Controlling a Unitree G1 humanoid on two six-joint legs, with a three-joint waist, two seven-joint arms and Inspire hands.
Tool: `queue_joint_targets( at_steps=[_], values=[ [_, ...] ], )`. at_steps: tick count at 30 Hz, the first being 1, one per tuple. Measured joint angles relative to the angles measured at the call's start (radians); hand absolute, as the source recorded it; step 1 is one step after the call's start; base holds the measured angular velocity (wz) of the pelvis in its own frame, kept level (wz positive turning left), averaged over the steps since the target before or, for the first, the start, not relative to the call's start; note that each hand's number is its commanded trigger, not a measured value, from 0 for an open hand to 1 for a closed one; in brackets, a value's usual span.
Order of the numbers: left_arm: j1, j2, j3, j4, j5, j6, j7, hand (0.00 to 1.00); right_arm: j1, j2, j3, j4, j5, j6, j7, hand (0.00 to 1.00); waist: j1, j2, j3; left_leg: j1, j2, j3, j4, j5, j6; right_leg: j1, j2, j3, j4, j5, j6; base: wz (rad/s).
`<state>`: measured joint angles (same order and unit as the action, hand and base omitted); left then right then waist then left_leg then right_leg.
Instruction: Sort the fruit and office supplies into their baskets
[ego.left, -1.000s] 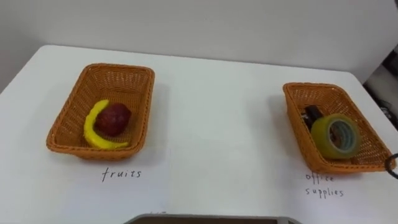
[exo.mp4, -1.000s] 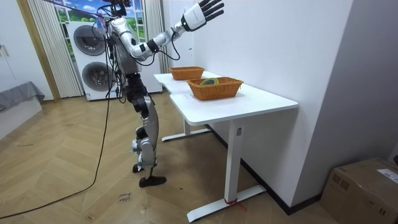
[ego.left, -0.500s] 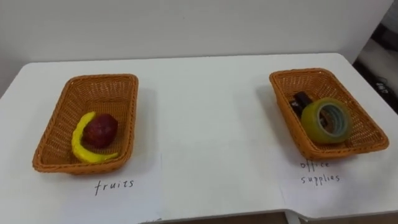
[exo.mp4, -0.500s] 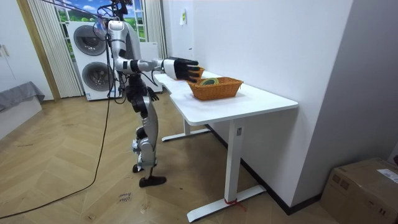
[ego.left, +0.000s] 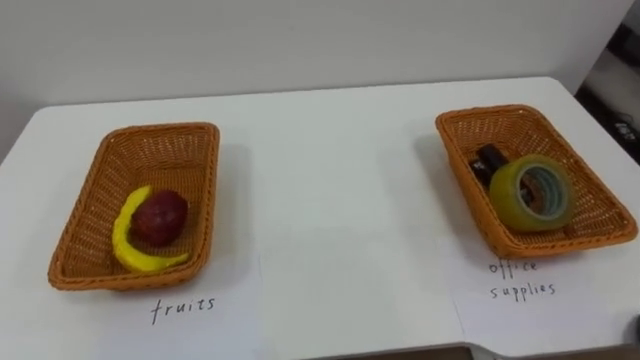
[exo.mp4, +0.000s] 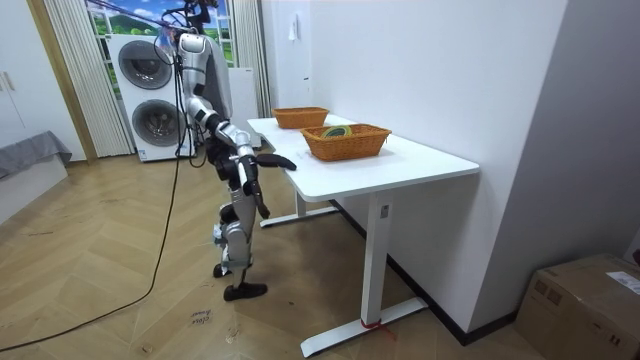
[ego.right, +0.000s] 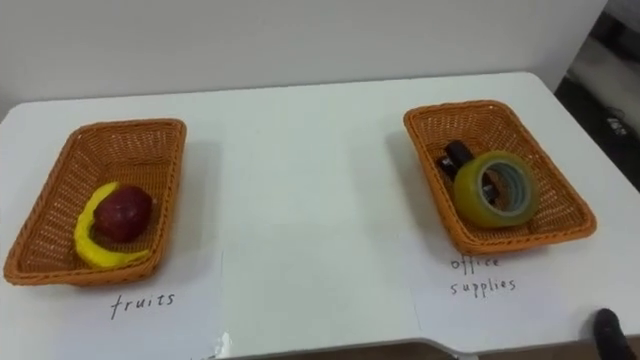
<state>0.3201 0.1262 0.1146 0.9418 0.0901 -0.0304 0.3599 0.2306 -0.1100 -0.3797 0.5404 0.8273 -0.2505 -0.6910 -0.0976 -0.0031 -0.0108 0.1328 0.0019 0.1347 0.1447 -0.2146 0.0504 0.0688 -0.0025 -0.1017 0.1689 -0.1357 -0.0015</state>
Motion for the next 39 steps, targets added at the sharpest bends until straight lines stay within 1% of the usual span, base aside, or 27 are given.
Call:
queue_joint_targets(
  at_steps=[2, 3, 7, 9, 11, 14, 16, 18, 20, 22, 23, 24, 25, 26, 27, 29, 32, 34, 36, 37, 38, 39],
  values=[
    [-0.001, -0.002, 0.0, 0.0, -0.004, 0.0, -0.002, 0.0, 0.001, 0.0, 0.003, 0.032, 0.0, -0.002, 0.013, 0.0, 0.0, -0.007, -0.0076, 0.002, 0.001, -0.003, 0.002, -0.002, -0.001, 0.005, 0.0, -0.004, 0.0, -0.002, 0.0, 0.08],
    [-0.005, -0.003, -0.002, 0.002, -0.019, -0.003, -0.002, 0.0, -0.001, -0.001, 0.006, 0.055, 0.0, -0.012, 0.025, 0.0, 0.001, -0.008, -0.0095, 0.002, 0.001, -0.005, 0.004, -0.002, -0.001, 0.007, 0.0, -0.005, 0.0, -0.002, 0.0, 0.05],
    [-0.005, -0.003, -0.002, 0.002, -0.041, -0.006, -0.002, 0.0, -0.011, -0.003, 0.007, 0.119, -0.02, -0.041, 0.059, 0.0, 0.001, -0.014, -0.01, 0.005, 0.0, -0.011, 0.007, -0.003, -0.001, 0.014, 0.0, -0.009, -0.004, -0.002, -0.001, 0.05],
    [-0.004, -0.003, -0.02, 0.012, -0.059, -0.008, 0.003, 0.0, -0.011, -0.004, 0.017, 0.169, -0.025, -0.067, 0.094, 0.0, -0.001, -0.014, -0.01, 0.011, 0.0, -0.021, 0.009, -0.007, -0.002, 0.023, 0.0, -0.014, -0.018, -0.003, 0.001, 0.09],
    [-0.002, -0.003, -0.026, 0.017, -0.059, -0.009, 0.002, 0.0, -0.012, -0.009, 0.023, 0.204, -0.024, -0.08, 0.133, 0.0, -0.004, -0.017, -0.0093, 0.014, 0.0, -0.024, 0.01, -0.008, -0.002, 0.029, -0.001, -0.018, -0.018, -0.004, 0.001, 0.06],
    [-0.003, -0.001, -0.032, 0.022, -0.059, -0.008, 0.001, 0.0, -0.013, -0.021, 0.021, 0.254, 0.008, -0.081, 0.211, 0.0, -0.007, -0.024, -0.0081, 0.019, 0.001, -0.028, 0.01, -0.009, -0.002, 0.045, -0.007, -0.029, -0.017, -0.003, 0.0, 0.06],
    [-0.003, -0.003, -0.036, 0.023, -0.058, -0.006, 0.001, 0.0, -0.014, -0.026, 0.015, 0.281, 0.036, -0.082, 0.262, 0.0, -0.006, -0.026, -0.0077, 0.026, 0.002, -0.029, 0.01, -0.013, -0.002, 0.052, -0.001, -0.029, -0.017, -0.003, 0.0, 0.02],
    [-0.003, -0.003, -0.041, 0.025, -0.059, -0.005, 0.002, 0.0, -0.015, -0.029, 0.015, 0.292, 0.1, -0.081, 0.303, 0.0, -0.002, -0.024, -0.009, 0.035, 0.003, -0.029, 0.01, -0.019, -0.003, 0.059, 0.004, -0.022, -0.017, -0.002, 0.0, -0.06],
    [-0.007, 0.003, -0.06, 0.025, -0.064, -0.005, 0.006, 0.0, -0.016, -0.027, 0.03, 0.285, 0.199, -0.079, 0.322, 0.0, 0.005, -0.021, -0.0091, 0.034, 0.005, -0.025, 0.011, -0.021, -0.004, 0.055, 0.007, -0.011, -0.016, -0.001, -0.002, -0.11],
    [-0.011, 0.0, -0.073, 0.025, -0.092, -0.005, 0.009, 0.0, -0.014, -0.008, 0.013, 0.213, 0.336, -0.069, 0.321, 0.0, 0.012, -0.009, -0.0099, 0.033, 0.009, -0.012, 0.01, -0.022, -0.005, 0.043, 0.009, -0.001, -0.014, 0.001, -0.004, -0.17],
    [-0.014, 0.0, -0.075, 0.028, -0.102, -0.005, 0.007, 0.0, -0.014, -0.001, 0.007, 0.195, 0.375, -0.063, 0.321, 0.0, 0.016, -0.005, -0.0098, 0.034, 0.009, -0.008, 0.01, -0.023, -0.005, 0.041, 0.01, 0.003, -0.013, 0.001, -0.004, -0.18],
    [-0.022, 0.0, -0.078, 0.041, -0.11, -0.007, 0.003, 0.0, -0.014, 0.009, 0.004, 0.163, 0.447, -0.06, 0.321, 0.0, 0.019, 0.005, -0.0095, 0.034, 0.01, -0.001, 0.007, -0.023, -0.005, 0.04, 0.012, 0.008, -0.01, 0.001, -0.004, -0.14],
    [-0.023, 0.001, -0.078, 0.047, -0.112, -0.008, 0.0, 0.0, -0.014, 0.011, 0.004, 0.146, 0.486, -0.059, 0.321, 0.0, 0.019, 0.007, -0.0078, 0.034, 0.01, 0.001, 0.006, -0.023, -0.005, 0.038, 0.013, 0.011, -0.008, 0.001, -0.004, -0.13],
    [-0.022, 0.003, -0.078, 0.059, -0.117, -0.015, -0.001, 0.0, -0.013, 0.01, 0.003, 0.119, 0.561, -0.056, 0.322, 0.0, 0.02, 0.012, -0.0047, 0.033, 0.01, 0.002, 0.005, -0.023, -0.005, 0.034, 0.013, 0.012, -0.002, 0.001, -0.004, -0.04],
    [-0.022, 0.006, -0.077, 0.058, -0.116, -0.018, 0.0, 0.0, -0.013, 0.01, 0.002, 0.101, 0.612, -0.055, 0.323, 0.0, 0.018, 0.015, -0.0035, 0.033, 0.01, 0.002, 0.005, -0.023, -0.005, 0.033, 0.012, 0.011, 0.0, 0.001, -0.004, 0.0],
    [-0.02, 0.009, -0.068, 0.058, -0.095, -0.024, 0.002, 0.0, -0.007, 0.015, -0.002, 0.069, 0.668, -0.055, 0.322, 0.0, 0.019, 0.016, -0.0023, 0.032, 0.01, 0.002, 0.005, -0.023, -0.005, 0.032, 0.012, 0.01, 0.001, 0.0, -0.003, 0.0],
    [-0.018, 0.01, -0.04, 0.057, -0.076, -0.025, 0.003, 0.0, -0.01, 0.02, -0.005, 0.041, 0.717, -0.05, 0.311, 0.0, 0.021, 0.011, -0.0024, 0.028, 0.008, 0.002, 0.008, -0.023, -0.005, 0.023, 0.009, 0.007, 0.01, -0.005, -0.003, 0.0],
    [-0.015, 0.012, -0.038, 0.049, -0.076, -0.025, 0.003, 0.0, -0.01, 0.02, -0.005, 0.032, 0.734, -0.041, 0.302, 0.0, 0.021, 0.003, -0.0012, 0.026, 0.005, 0.003, 0.008, -0.022, -0.005, 0.015, 0.006, 0.008, 0.021, -0.012, -0.004, 0.0],
    [-0.011, 0.023, -0.038, 0.028, -0.075, -0.025, 0.003, 0.0, -0.007, 0.02, -0.002, 0.029, 0.753, -0.032, 0.292, 0.0, 0.021, -0.014, -0.0003, 0.026, 0.006, 0.003, 0.01, -0.022, -0.006, 0.012, 0.006, 0.01, 0.018, -0.021, -0.004, 0.04],
    [-0.01, 0.025, -0.038, 0.019, -0.072, -0.025, 0.003, 0.0, -0.003, 0.02, 0.001, 0.029, 0.757, -0.031, 0.29, 0.0, 0.021, -0.02, 0.0002, 0.025, 0.006, 0.002, 0.01, -0.022, -0.006, 0.01, 0.006, 0.011, 0.017, -0.024, -0.004, 0.06],
    [-0.01, 0.026, -0.038, 0.005, -0.061, -0.025, 0.003, 0.0, 0.016, 0.021, 0.007, 0.032, 0.768, -0.028, 0.29, 0.0, 0.021, -0.028, -0.0013, 0.019, 0.006, 0.0, 0.011, -0.022, -0.006, 0.005, 0.006, 0.01, 0.019, -0.026, -0.004, 0.06],
    [-0.015, 0.025, -0.04, 0.002, -0.057, -0.025, 0.003, 0.0, 0.023, 0.02, 0.01, 0.038, 0.768, -0.019, 0.295, 0.0, 0.021, -0.033, -0.0003, 0.013, 0.006, -0.001, 0.012, -0.022, -0.006, 0.0, 0.005, 0.01, 0.02, -0.027, -0.004, 0.05]
  ],
)
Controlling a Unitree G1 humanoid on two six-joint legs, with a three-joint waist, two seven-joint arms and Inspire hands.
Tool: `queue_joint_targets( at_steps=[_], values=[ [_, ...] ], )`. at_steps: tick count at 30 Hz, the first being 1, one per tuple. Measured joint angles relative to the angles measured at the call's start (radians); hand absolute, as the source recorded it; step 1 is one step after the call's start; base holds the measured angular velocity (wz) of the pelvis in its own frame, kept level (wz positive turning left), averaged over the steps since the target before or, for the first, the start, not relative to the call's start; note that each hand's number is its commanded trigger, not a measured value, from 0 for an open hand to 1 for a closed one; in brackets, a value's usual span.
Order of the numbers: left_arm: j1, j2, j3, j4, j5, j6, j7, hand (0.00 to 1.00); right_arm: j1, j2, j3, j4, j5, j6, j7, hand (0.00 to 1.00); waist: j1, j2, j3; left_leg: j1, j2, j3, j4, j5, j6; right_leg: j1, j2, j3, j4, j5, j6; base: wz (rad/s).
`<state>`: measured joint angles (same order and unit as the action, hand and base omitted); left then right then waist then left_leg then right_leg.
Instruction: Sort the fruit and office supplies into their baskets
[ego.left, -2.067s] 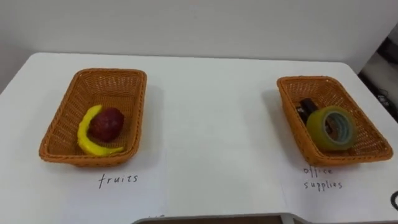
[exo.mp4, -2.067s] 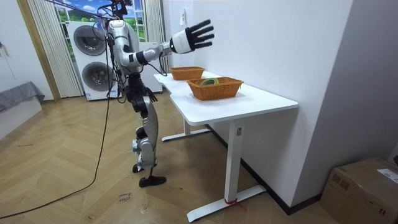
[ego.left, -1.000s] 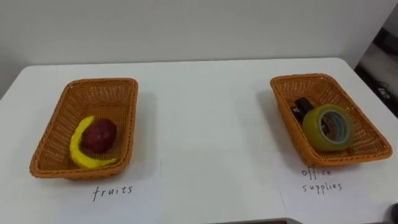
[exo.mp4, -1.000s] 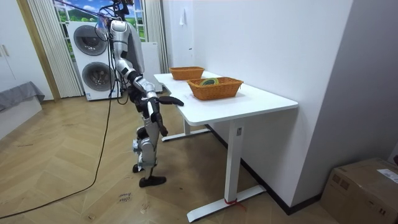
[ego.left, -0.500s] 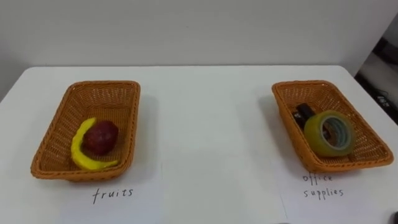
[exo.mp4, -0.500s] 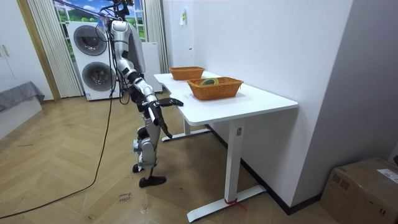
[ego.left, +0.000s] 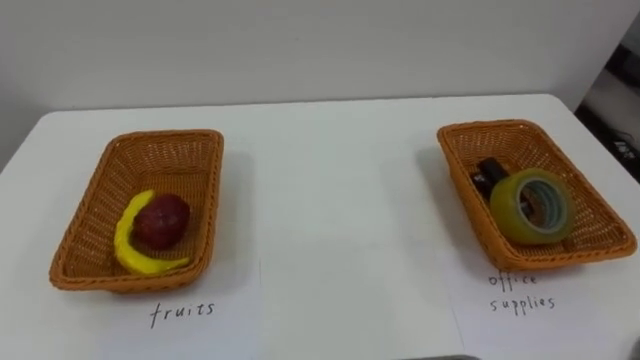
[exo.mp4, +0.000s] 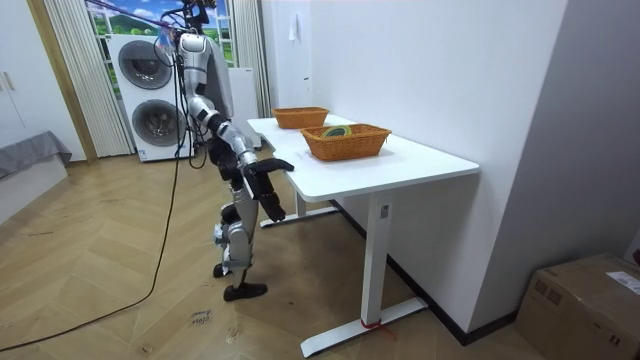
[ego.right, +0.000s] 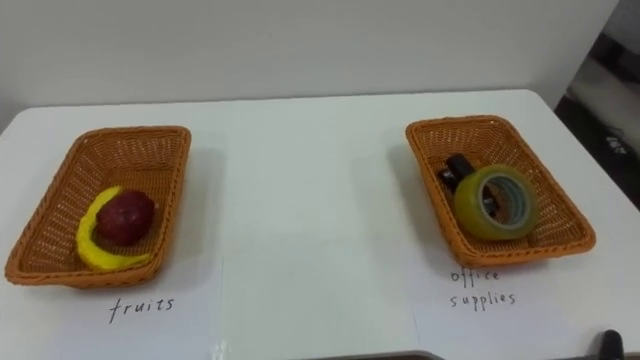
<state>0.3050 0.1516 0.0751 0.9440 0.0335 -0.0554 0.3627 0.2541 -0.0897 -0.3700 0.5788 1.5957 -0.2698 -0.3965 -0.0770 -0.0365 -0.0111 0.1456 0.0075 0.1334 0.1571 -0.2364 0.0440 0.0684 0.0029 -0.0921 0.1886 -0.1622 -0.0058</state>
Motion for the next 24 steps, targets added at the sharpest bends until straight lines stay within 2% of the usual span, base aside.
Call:
queue_joint_targets(
  at_steps=[4, 5, 10, 14, 15, 17, 18, 19, 21, 24],
  values=[
    [-0.005, -0.001, -0.001, 0.005, 0.003, 0.003, 0.0, 0.0, 0.013, 0.0, 0.007, 0.039, -0.014, 0.009, 0.035, 0.0, -0.002, -0.009, -0.0026, -0.002, 0.0, -0.004, -0.005, 0.0, 0.0, 0.003, 0.002, -0.002, -0.001, 0.0, 0.0, 0.03],
    [-0.004, -0.001, -0.003, 0.005, 0.001, 0.006, 0.0, 0.0, 0.016, 0.0, 0.007, 0.042, -0.016, 0.011, 0.044, 0.0, -0.002, -0.007, -0.0052, -0.002, 0.001, -0.004, -0.006, 0.0, 0.0, 0.006, 0.002, -0.002, -0.001, 0.0, 0.0, 0.0],
    [-0.015, 0.0, -0.041, 0.006, 0.0, 0.041, -0.003, 0.0, 0.007, 0.01, 0.026, 0.074, -0.011, 0.011, 0.062, 0.0, 0.001, -0.017, -0.0047, -0.001, 0.003, -0.001, -0.008, -0.002, 0.0, 0.004, 0.004, 0.002, -0.002, 0.001, 0.0, -0.01],
    [-0.051, 0.0, -0.061, 0.023, 0.018, 0.047, -0.008, 0.0, -0.005, 0.015, 0.049, 0.048, 0.068, -0.001, 0.072, 0.0, 0.035, -0.015, -0.0049, -0.013, 0.009, 0.017, -0.005, -0.008, -0.002, -0.013, 0.005, -0.003, 0.001, 0.008, -0.004, -0.17],
    [-0.055, -0.001, -0.061, 0.027, 0.018, 0.047, -0.023, 0.0, -0.002, 0.017, 0.067, 0.023, 0.103, -0.008, 0.074, 0.0, 0.055, -0.011, -0.0041, -0.015, 0.013, 0.034, -0.004, -0.01, -0.005, -0.021, 0.01, 0.007, 0.002, 0.012, -0.007, -0.43],
    [-0.061, -0.001, -0.06, 0.037, 0.02, 0.046, -0.042, 0.0, -0.001, 0.025, 0.103, -0.029, 0.149, -0.022, 0.073, 0.0, 0.065, -0.001, -0.0036, -0.019, 0.019, 0.053, -0.004, -0.011, -0.008, -0.031, 0.017, 0.009, 0.001, 0.02, -0.012, -0.36],
    [-0.07, -0.001, -0.058, 0.065, 0.031, 0.046, -0.054, 0.0, 0.001, 0.028, 0.127, -0.059, 0.174, -0.028, 0.078, 0.0, 0.064, 0.007, -0.0008, -0.023, 0.02, 0.054, -0.001, -0.011, -0.008, -0.036, 0.016, 0.008, 0.002, 0.023, -0.013, -0.09],
    [-0.077, -0.001, -0.057, 0.071, 0.041, 0.046, -0.058, 0.0, 0.002, 0.029, 0.133, -0.07, 0.184, -0.034, 0.081, 0.0, 0.063, 0.01, -0.0013, -0.028, 0.02, 0.054, 0.003, -0.011, -0.009, -0.039, 0.016, 0.008, 0.002, 0.023, -0.013, 0.0],
    [-0.063, -0.001, -0.044, 0.067, 0.047, 0.039, -0.068, 0.0, 0.003, 0.032, 0.141, -0.126, 0.19, -0.04, 0.095, 0.0, 0.055, 0.02, 0.0049, -0.034, 0.02, 0.054, 0.008, -0.011, -0.009, -0.049, 0.016, 0.007, 0.015, 0.023, -0.013, 0.0],
    [-0.041, -0.003, -0.036, 0.055, 0.049, 0.017, -0.075, 0.0, 0.011, 0.028, 0.142, -0.182, 0.19, -0.041, 0.112, 0.0, 0.056, 0.026, 0.0085, -0.034, 0.018, 0.054, 0.01, -0.011, -0.009, -0.049, 0.016, 0.008, 0.015, 0.023, -0.013, 0.0]
  ],
)
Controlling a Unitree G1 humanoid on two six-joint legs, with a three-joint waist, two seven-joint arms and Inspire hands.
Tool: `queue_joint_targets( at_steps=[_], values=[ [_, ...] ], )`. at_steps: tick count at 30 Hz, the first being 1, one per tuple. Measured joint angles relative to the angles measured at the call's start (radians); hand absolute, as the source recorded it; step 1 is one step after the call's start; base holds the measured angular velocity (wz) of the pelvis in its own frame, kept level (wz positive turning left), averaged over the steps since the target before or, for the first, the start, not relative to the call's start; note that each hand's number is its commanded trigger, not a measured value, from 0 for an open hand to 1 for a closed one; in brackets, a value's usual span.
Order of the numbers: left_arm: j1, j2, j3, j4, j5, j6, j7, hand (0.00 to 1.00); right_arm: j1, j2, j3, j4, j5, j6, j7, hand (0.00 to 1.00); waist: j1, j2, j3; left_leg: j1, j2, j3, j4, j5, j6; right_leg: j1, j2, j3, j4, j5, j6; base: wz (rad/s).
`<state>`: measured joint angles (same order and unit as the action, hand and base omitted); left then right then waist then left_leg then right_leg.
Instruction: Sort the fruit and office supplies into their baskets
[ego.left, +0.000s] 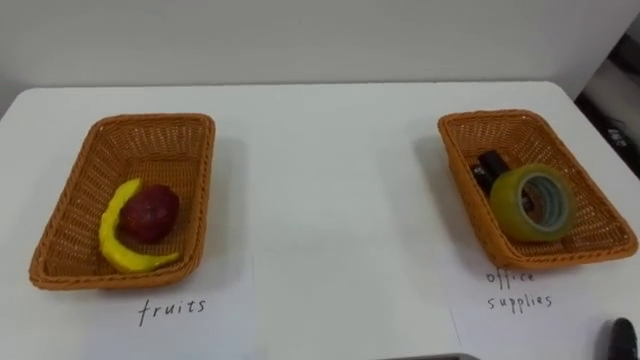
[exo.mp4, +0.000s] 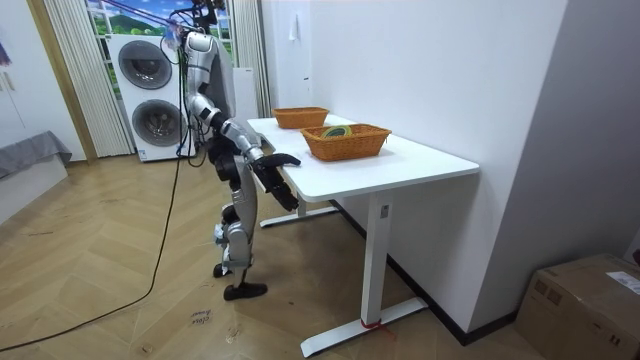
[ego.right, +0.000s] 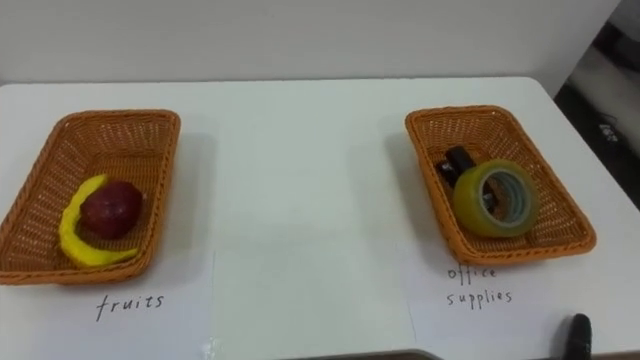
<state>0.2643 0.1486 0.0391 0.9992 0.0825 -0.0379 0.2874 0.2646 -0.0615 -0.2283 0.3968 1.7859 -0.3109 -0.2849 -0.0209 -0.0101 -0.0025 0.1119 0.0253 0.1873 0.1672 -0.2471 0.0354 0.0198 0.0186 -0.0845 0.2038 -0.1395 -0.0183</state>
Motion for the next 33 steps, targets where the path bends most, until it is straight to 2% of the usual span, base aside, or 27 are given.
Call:
queue_joint_targets(
  at_steps=[4, 6, 11, 17, 20, 22, 25, 27, 28, 31, 33],
  values=[
    [0.017, -0.009, 0.051, 0.0, 0.047, -0.037, -0.006, 0.0, 0.009, 0.0, -0.005, -0.02, 0.005, 0.004, 0.025, 0.0, -0.003, -0.008, -0.0045, -0.002, -0.003, -0.003, 0.001, 0.002, 0.002, 0.0, -0.004, -0.002, 0.001, -0.003, 0.002, 0.02],
    [0.03, -0.012, 0.093, 0.002, 0.05, -0.045, -0.007, 0.0, 0.009, -0.001, -0.041, -0.021, 0.009, 0.007, 0.048, 0.0, -0.005, -0.011, -0.0052, -0.002, -0.005, -0.004, 0.001, 0.003, 0.003, 0.001, -0.005, -0.002, 0.001, -0.006, 0.004, 0.02],
    [0.042, -0.014, 0.154, 0.002, 0.049, -0.05, -0.007, 0.0, 0.009, -0.001, -0.089, -0.021, 0.02, 0.009, 0.065, 0.0, -0.004, -0.024, -0.0055, -0.002, -0.006, -0.006, 0.0, 0.003, 0.004, -0.002, -0.006, 0.0, 0.004, -0.01, 0.006, 0.01],
    [0.052, -0.012, 0.156, 0.007, 0.044, -0.049, -0.007, 0.0, 0.014, -0.001, -0.067, -0.008, 0.023, 0.017, 0.094, 0.0, 0.004, -0.034, -0.0044, -0.001, -0.004, 0.0, -0.002, 0.003, 0.003, -0.003, -0.005, 0.002, 0.002, -0.01, 0.005, -0.03],
    [0.034, -0.001, 0.156, 0.032, 0.063, -0.048, -0.008, 0.0, 0.036, 0.0, -0.015, -0.003, 0.032, 0.004, 0.114, 0.0, 0.031, -0.048, -0.0018, -0.002, -0.001, 0.004, 0.0, 0.001, 0.0, -0.006, -0.001, 0.002, 0.002, -0.01, 0.002, -0.08],
    [0.031, 0.007, 0.155, 0.041, 0.085, -0.045, -0.008, 0.0, 0.042, 0.0, 0.017, 0.006, 0.032, -0.006, 0.114, 0.0, 0.05, -0.059, -0.0046, -0.011, 0.001, 0.007, 0.002, 0.001, -0.001, -0.018, 0.001, 0.003, 0.002, -0.011, -0.001, -0.06],
    [0.033, 0.023, 0.15, 0.047, 0.087, -0.021, -0.007, 0.0, 0.054, 0.0, 0.099, 0.017, 0.034, -0.022, 0.114, 0.0, 0.082, -0.085, -0.0052, -0.014, 0.007, 0.024, 0.001, 0.003, -0.007, -0.03, 0.001, 0.001, 0.013, -0.006, -0.008, -0.17],
    [0.019, 0.034, 0.113, 0.056, 0.087, 0.008, -0.006, 0.0, 0.058, -0.006, 0.179, 0.016, 0.038, -0.061, 0.105, 0.0, 0.115, -0.095, 0.0003, -0.017, 0.015, 0.033, 0.012, -0.001, -0.011, -0.032, 0.003, -0.002, 0.018, 0.0, -0.013, -0.18],
    [0.014, 0.036, 0.097, 0.06, 0.088, 0.013, -0.006, 0.0, 0.058, -0.009, 0.204, 0.016, 0.038, -0.073, 0.101, 0.0, 0.122, -0.095, 0.0004, -0.018, 0.017, 0.036, 0.017, -0.003, -0.012, -0.032, 0.003, -0.005, 0.018, 0.002, -0.014, -0.13],
    [-0.019, 0.048, 0.027, 0.074, 0.089, 0.027, -0.006, 0.0, 0.058, -0.03, 0.36, 0.009, 0.04, -0.115, 0.085, 0.0, 0.173, -0.093, 0.0019, -0.035, 0.028, 0.047, 0.038, -0.011, -0.019, -0.044, 0.007, -0.022, 0.022, 0.011, -0.023, -0.18],
    [-0.04, 0.069, -0.019, 0.097, 0.126, 0.04, -0.001, 0.0, 0.057, -0.037, 0.494, -0.021, 0.04, -0.152, 0.074, 0.0, 0.217, -0.094, 0.0027, -0.04, 0.034, 0.056, 0.044, -0.011, -0.031, -0.057, 0.009, -0.036, 0.03, 0.014, -0.033, -0.23]
  ],
)
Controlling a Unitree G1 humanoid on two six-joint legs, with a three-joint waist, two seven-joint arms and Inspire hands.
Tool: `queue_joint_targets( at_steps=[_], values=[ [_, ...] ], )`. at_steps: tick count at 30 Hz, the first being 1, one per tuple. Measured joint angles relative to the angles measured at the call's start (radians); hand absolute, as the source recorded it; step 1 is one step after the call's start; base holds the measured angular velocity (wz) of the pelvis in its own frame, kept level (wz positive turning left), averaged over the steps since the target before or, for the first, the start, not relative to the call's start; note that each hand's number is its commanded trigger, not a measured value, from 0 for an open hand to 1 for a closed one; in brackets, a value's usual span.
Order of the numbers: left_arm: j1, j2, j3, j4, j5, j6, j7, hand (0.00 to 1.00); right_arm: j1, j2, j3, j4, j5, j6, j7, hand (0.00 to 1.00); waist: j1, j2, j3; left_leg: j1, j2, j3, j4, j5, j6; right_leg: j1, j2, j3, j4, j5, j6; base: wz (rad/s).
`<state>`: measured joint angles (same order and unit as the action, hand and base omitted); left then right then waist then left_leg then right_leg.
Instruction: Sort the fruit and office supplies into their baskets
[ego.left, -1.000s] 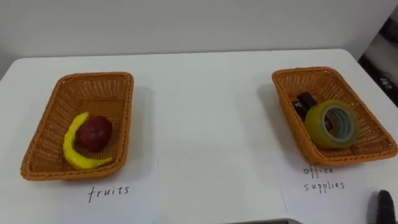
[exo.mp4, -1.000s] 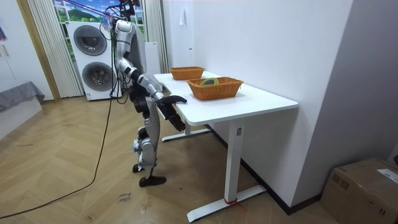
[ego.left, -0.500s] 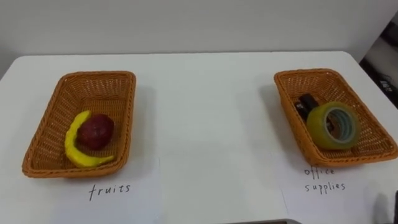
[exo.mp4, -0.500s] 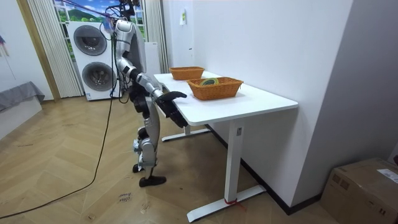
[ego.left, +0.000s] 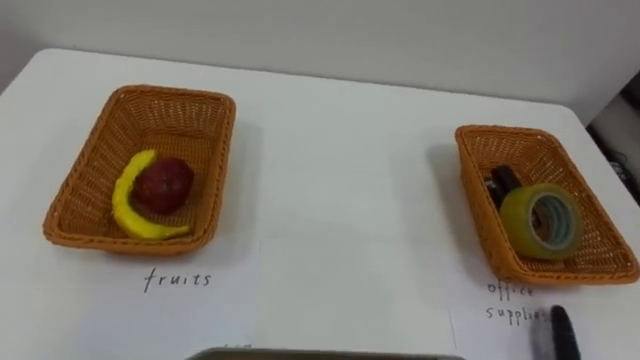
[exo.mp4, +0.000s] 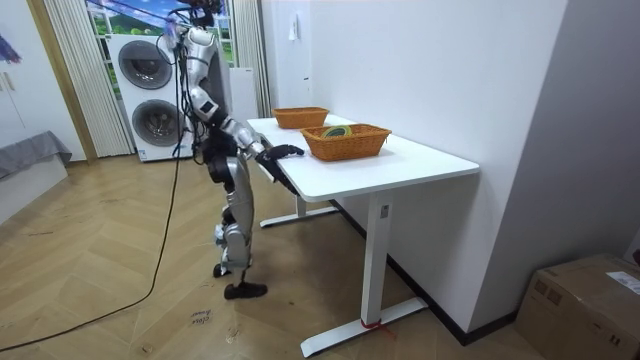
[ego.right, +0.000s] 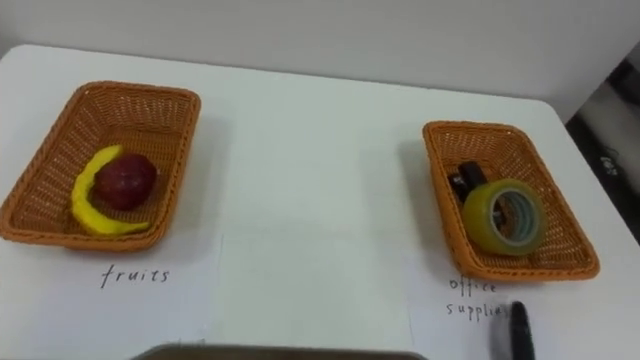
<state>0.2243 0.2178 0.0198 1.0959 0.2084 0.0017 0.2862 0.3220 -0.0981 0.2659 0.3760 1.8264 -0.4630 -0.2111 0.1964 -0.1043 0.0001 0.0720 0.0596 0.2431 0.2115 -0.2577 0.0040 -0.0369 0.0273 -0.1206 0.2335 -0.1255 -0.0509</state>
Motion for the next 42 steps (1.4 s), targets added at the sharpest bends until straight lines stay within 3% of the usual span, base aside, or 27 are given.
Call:
queue_joint_targets(
  at_steps=[2, 5, 10, 11, 13, 14, 15, 16, 18, 19, 22, 29, 32, 33, 37, 42],
  values=[
    [-0.009, 0.007, -0.033, 0.005, 0.028, 0.012, 0.015, 0.0, 0.0, -0.002, 0.053, -0.025, -0.003, -0.03, -0.003, 0.0, 0.005, -0.002, 0.0021, -0.011, 0.004, -0.001, 0.012, 0.005, -0.008, -0.01, 0.0, -0.003, 0.004, -0.005, -0.005, -0.02],
    [-0.006, 0.016, -0.078, 0.002, 0.038, 0.026, 0.016, 0.0, -0.003, -0.011, 0.106, -0.049, -0.002, -0.034, -0.023, 0.0, 0.003, -0.005, 0.0049, -0.026, 0.016, -0.006, 0.03, 0.012, -0.016, -0.013, 0.0, -0.025, 0.004, -0.012, -0.008, 0.17],
    [0.013, -0.005, -0.103, -0.016, 0.039, 0.025, 0.016, 0.0, 0.018, -0.027, 0.139, -0.094, -0.059, 0.063, -0.025, 0.0, -0.077, 0.016, 0.0095, -0.051, 0.018, -0.083, 0.062, 0.013, -0.019, 0.018, 0.0, -0.088, -0.031, -0.012, -0.016, 0.51],
    [0.015, -0.008, -0.102, -0.017, 0.039, 0.025, 0.016, 0.0, 0.038, -0.027, 0.112, -0.094, -0.08, 0.1, -0.021, 0.0, -0.101, 0.022, 0.0088, -0.052, 0.016, -0.099, 0.065, 0.013, -0.019, 0.027, -0.004, -0.105, -0.037, -0.012, -0.013, 0.58],
    [0.028, -0.014, -0.078, -0.028, 0.036, 0.015, 0.019, 0.0, 0.085, -0.021, -0.02, -0.076, -0.159, 0.191, 0.006, 0.0, -0.191, 0.045, 0.0026, -0.06, 0.011, -0.136, 0.076, 0.015, -0.021, 0.058, -0.009, -0.145, -0.068, -0.005, -0.002, 0.69],
    [0.039, -0.019, -0.056, -0.035, 0.039, 0.008, 0.02, 0.0, 0.101, -0.02, -0.066, -0.069, -0.183, 0.213, 0.011, 0.0, -0.209, 0.052, -0.0018, -0.058, 0.006, -0.141, 0.075, 0.015, -0.019, 0.063, -0.012, -0.15, -0.068, -0.008, 0.001, 0.45],
    [0.058, -0.028, 0.008, -0.044, 0.039, -0.011, 0.031, 0.0, 0.128, -0.015, -0.18, -0.046, -0.218, 0.25, 0.018, 0.0, -0.25, 0.062, -0.0061, -0.041, -0.002, -0.149, 0.063, 0.016, -0.014, 0.077, -0.018, -0.157, -0.067, -0.013, 0.005, 0.18],
    [0.068, -0.031, 0.037, -0.045, 0.038, -0.018, 0.041, 0.0, 0.134, -0.013, -0.242, -0.024, -0.238, 0.262, 0.018, 0.0, -0.268, 0.063, -0.0099, -0.032, -0.004, -0.149, 0.053, 0.018, -0.011, 0.082, -0.021, -0.157, -0.066, -0.014, 0.005, 0.09],
    [0.092, -0.037, 0.1, -0.071, -0.012, -0.024, 0.084, 0.0, 0.132, -0.034, -0.461, 0.06, -0.304, 0.269, 0.001, 0.0, -0.315, 0.072, -0.0191, 0.017, -0.018, -0.144, 0.009, 0.028, -0.002, 0.104, -0.027, -0.139, -0.062, -0.018, 0.007, -0.17],
    [0.098, -0.037, 0.109, -0.087, -0.03, -0.025, 0.096, 0.0, 0.128, -0.04, -0.499, 0.06, -0.322, 0.268, -0.015, 0.0, -0.318, 0.074, -0.0187, 0.029, -0.019, -0.133, -0.001, 0.029, -0.001, 0.107, -0.026, -0.127, -0.062, -0.019, 0.008, -0.45],
    [0.098, -0.045, 0.146, -0.135, -0.099, -0.05, 0.124, 0.0, 0.068, -0.045, -0.688, 0.091, -0.453, 0.256, -0.207, 0.0, -0.333, 0.066, -0.0191, 0.063, -0.021, -0.092, -0.049, 0.04, 0.002, 0.101, -0.024, -0.084, -0.045, -0.02, 0.01, -0.41],
    [0.103, -0.046, 0.159, -0.145, -0.087, -0.055, 0.086, 0.0, 0.05, -0.049, -0.809, 0.018, -0.623, 0.242, -0.457, 0.0, -0.331, 0.045, -0.0154, 0.069, -0.026, -0.078, -0.078, 0.039, 0.003, 0.068, -0.017, -0.048, -0.039, -0.029, 0.015, -0.16],
    [0.125, -0.047, 0.196, -0.149, -0.098, -0.054, 0.073, 0.0, 0.028, -0.07, -0.842, -0.08, -0.669, 0.242, -0.539, 0.0, -0.334, 0.034, -0.0059, 0.07, -0.035, -0.081, -0.082, 0.038, 0.004, 0.048, -0.019, -0.036, -0.012, -0.044, 0.015, -0.1],
    [0.129, -0.047, 0.208, -0.15, -0.107, -0.055, 0.072, 0.0, 0.017, -0.093, -0.859, -0.099, -0.673, 0.242, -0.565, 0.0, -0.335, 0.031, -0.0056, 0.067, -0.035, -0.082, -0.083, 0.038, 0.005, 0.046, -0.019, -0.036, -0.012, -0.045, 0.016, 0.0],
    [0.131, -0.042, 0.211, -0.151, -0.139, -0.054, 0.072, 0.0, -0.022, -0.171, -0.892, -0.087, -0.607, 0.23, -0.599, 0.0, -0.337, 0.014, -0.0033, 0.058, -0.036, -0.083, -0.079, 0.038, 0.005, 0.044, -0.02, -0.036, -0.012, -0.045, 0.016, 0.01],
    [0.127, -0.041, 0.211, -0.192, -0.138, -0.045, 0.027, 0.0, -0.027, -0.161, -0.918, 0.164, -0.5, 0.24, -0.539, 0.0, -0.337, 0.006, -0.0033, 0.043, -0.035, -0.104, -0.078, 0.035, 0.009, 0.057, -0.022, -0.058, -0.031, -0.043, 0.018, 0.17]
  ],
)
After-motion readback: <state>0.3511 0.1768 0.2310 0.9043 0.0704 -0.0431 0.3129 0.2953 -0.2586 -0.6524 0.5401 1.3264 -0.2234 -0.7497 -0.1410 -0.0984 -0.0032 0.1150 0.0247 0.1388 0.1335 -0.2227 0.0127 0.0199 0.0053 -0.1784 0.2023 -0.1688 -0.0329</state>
